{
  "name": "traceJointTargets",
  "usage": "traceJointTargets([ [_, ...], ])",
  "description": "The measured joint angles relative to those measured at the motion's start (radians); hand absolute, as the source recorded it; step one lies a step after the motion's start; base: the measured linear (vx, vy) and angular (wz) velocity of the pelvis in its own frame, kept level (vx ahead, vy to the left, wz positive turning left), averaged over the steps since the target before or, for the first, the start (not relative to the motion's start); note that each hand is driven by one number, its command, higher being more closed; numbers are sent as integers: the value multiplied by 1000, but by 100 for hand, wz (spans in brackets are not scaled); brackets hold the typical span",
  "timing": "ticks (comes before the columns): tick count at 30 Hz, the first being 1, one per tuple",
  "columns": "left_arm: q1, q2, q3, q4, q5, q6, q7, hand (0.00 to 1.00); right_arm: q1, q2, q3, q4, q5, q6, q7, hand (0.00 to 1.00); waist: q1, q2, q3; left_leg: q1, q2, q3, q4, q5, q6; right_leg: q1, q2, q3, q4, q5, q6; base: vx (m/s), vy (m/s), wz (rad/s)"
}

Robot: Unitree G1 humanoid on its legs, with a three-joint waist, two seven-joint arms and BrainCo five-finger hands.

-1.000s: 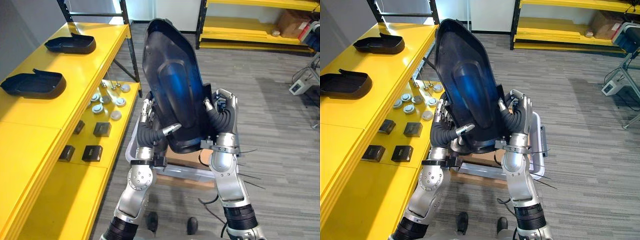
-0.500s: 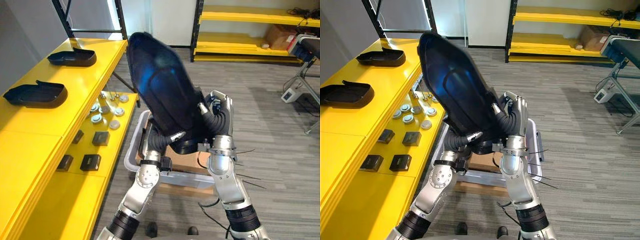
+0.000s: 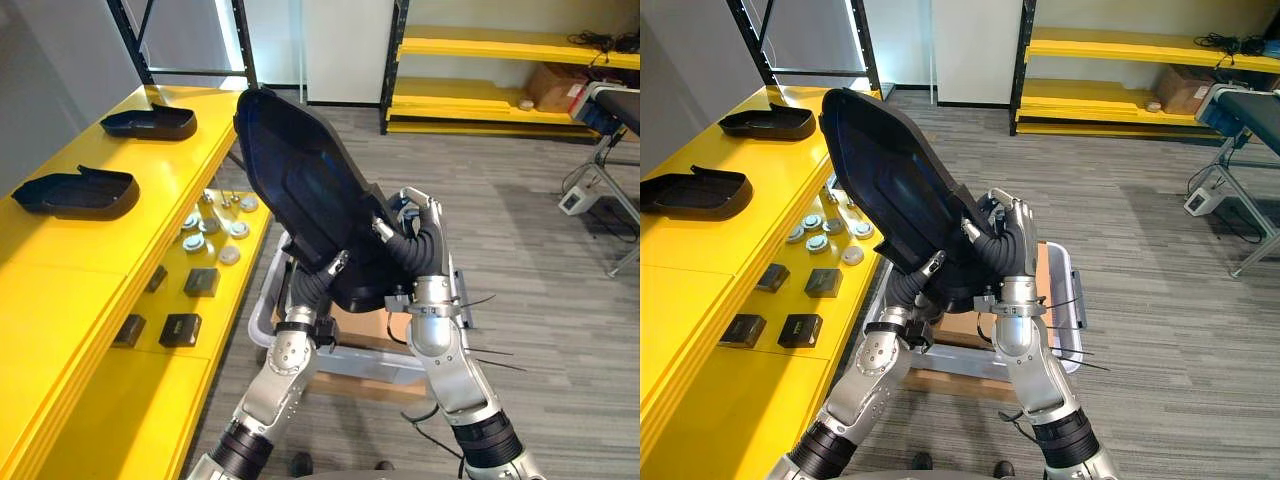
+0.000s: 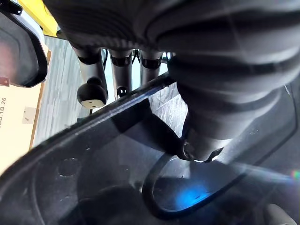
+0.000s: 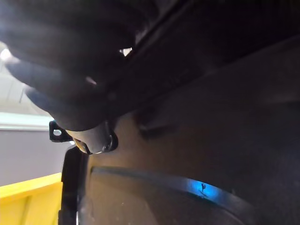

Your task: Walk over and take plastic housings, then place them on the shelf

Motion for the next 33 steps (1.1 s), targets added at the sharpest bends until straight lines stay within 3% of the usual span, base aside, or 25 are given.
traceJointTargets([
  [4, 22, -1, 40, 0, 27, 3, -20, 100, 0, -26, -2, 31, 77, -36, 71, 0, 1, -2, -1, 2, 0, 0, -1, 0, 0, 2, 0, 0, 1, 0, 0, 0, 0, 0],
  [10, 55, -6, 136, -21, 169, 8, -65, 100, 0, -70, -97, 1, 290, -117, 193, 0, 2, -2, -1, 16, 1, 0, -3, 0, 0, 16, 1, -1, 1, 0, 0, 0, 0, 0],
  [16, 151, -28, 278, -69, 246, 11, -62, 100, -1, -78, -388, -115, 489, -205, 213, 0, 0, -2, -1, 18, 1, 2, -8, -1, 0, 16, 1, 1, 0, -1, 0, -5, -2, 0],
  [23, 228, -46, 409, -179, 267, 9, -51, 100, 93, -62, -693, -30, 674, -271, 184, 0, -2, -6, -2, 14, 2, 2, -9, -1, 0, 16, 1, 0, -5, -1, 0, 0, 0, 0],
  [26, 264, -52, 437, -237, 270, 7, -42, 100, 186, -54, -747, 180, 689, -258, 166, 0, -7, -7, -2, 11, 2, 2, -9, -1, 0, 14, 1, -1, -8, -1, 0, 0, 0, 0],
  [28, 290, -55, 453, -270, 282, -6, -42, 100, 240, -49, -748, 339, 709, -222, 171, 0, -13, -7, -2, 5, 2, 1, -9, -2, -2, 10, 2, -2, -9, -1, 0, 0, 0, 0],
  [30, 319, -57, 458, -309, 284, -23, -44, 100, 302, -17, -757, 526, 731, -171, 200, 0, -13, -4, -1, -10, 2, -4, -9, -4, -5, -3, 2, -5, -10, -1, 0, 0, -8, 2],
  [33, 348, -70, 458, -347, 284, -35, -62, 100, 359, 29, -769, 726, 738, -130, 256, 0, -20, -3, -1, -10, 1, -17, -8, -1, 0, 4, -1, -20, -6, -7, 5, 15, -21, 13],
])
